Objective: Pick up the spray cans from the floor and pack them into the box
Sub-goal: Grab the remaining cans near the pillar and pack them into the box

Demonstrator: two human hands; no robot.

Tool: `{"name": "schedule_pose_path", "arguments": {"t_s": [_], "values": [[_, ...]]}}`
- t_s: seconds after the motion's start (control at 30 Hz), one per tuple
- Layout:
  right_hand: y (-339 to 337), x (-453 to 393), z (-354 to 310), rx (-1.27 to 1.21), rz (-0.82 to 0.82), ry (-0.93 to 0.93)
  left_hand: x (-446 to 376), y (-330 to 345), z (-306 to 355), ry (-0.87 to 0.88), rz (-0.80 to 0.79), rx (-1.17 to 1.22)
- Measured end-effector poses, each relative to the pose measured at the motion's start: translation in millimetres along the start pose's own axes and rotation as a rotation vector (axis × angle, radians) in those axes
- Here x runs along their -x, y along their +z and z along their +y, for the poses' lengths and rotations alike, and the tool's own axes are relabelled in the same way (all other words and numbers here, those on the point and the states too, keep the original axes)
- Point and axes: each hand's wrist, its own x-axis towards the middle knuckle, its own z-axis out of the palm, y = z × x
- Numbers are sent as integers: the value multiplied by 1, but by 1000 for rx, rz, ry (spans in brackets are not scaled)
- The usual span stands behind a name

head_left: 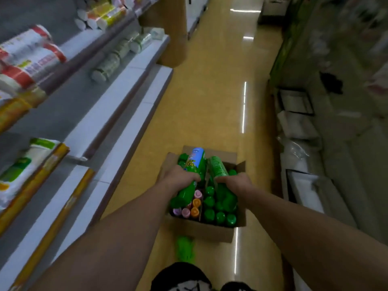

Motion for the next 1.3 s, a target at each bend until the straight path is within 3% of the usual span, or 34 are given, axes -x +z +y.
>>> {"name": "schedule_pose_path", "arguments": {"t_s": [0.27,0.57,0.93,1.13,1.3], "values": [[-12,-77,-35,-71,66,170,-102,11,61,-31,-235,-67],[-46,-190,-53,-25,26,304,-199,57,99,-281,-399,13],[-61,-390,-45,462,-179,61,-345,166,124,-502,-404,-105],[-45,-474,-18,572,-242,49,-409,219,110,-366,-367,-465],[-21,-521,3,736,-273,-122,-449,257,69,-243,-267,-668]]}}
